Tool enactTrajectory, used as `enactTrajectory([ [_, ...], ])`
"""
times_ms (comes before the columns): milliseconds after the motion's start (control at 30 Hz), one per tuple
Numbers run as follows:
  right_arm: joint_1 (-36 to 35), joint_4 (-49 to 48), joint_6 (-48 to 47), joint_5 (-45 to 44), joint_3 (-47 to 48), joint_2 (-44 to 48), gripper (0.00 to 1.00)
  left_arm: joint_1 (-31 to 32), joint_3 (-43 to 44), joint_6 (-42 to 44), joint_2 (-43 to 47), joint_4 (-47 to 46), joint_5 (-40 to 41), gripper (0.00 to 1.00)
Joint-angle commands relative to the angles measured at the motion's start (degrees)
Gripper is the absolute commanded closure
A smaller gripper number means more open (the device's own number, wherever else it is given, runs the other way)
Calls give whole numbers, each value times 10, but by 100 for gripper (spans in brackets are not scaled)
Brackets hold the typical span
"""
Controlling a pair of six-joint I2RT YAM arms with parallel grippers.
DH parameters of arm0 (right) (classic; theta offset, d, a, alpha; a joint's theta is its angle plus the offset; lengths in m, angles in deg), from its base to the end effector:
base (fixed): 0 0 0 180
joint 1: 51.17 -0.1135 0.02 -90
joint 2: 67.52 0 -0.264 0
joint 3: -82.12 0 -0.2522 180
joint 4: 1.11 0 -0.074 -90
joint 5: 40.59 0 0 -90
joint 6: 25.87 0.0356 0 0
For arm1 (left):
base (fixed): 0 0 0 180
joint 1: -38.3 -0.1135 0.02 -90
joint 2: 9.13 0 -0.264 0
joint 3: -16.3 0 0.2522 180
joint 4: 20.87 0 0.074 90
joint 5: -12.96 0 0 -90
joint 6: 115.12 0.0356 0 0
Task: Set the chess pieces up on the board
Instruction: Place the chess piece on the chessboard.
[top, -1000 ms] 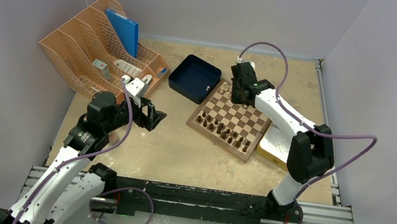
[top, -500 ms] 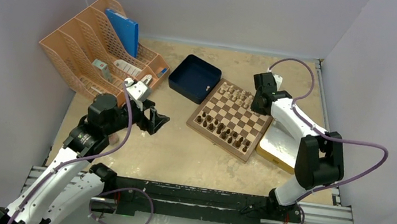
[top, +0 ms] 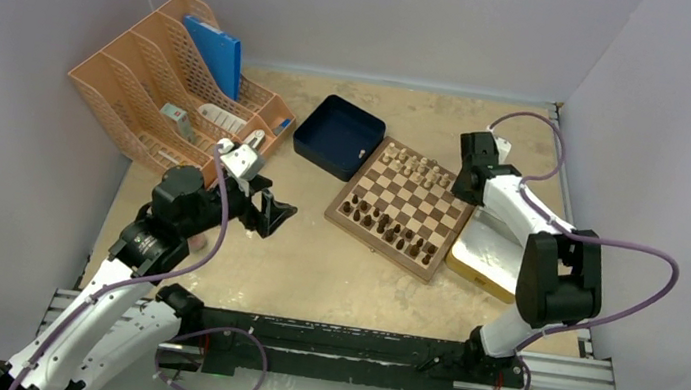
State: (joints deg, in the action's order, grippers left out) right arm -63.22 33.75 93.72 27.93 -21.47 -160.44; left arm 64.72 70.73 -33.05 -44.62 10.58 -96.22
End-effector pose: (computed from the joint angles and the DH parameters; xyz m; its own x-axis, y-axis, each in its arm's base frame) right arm 0.3373 0.0587 0.2218 -0.6499 0.3311 -0.6841 0.4027 0.9134 0.0595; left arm 0.1279 -0.0766 0.3253 -0.2897 -0.0015 -0.9571 0.6740 0.7097 -0.2052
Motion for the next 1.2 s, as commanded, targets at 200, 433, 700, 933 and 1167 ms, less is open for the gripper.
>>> enactTrajectory([
  [200, 17, -28, 0, 15, 3, -9, 86, 5, 15, 6, 8, -20, 6, 24],
  [433, 17, -25, -2, 23, 5, -19, 85, 5, 15, 6, 7, -18, 8, 24],
  [700, 17, -23, -4, 26, -4, -22, 82, 5, 16, 6, 3, -17, 9, 24],
  [933, 18, -27, -7, 17, -7, -24, 78, 5, 16, 7, 4, -17, 10, 24],
  [1167, 18, -28, -8, 16, -2, -24, 74, 5, 16, 8, 4, -15, 14, 24],
])
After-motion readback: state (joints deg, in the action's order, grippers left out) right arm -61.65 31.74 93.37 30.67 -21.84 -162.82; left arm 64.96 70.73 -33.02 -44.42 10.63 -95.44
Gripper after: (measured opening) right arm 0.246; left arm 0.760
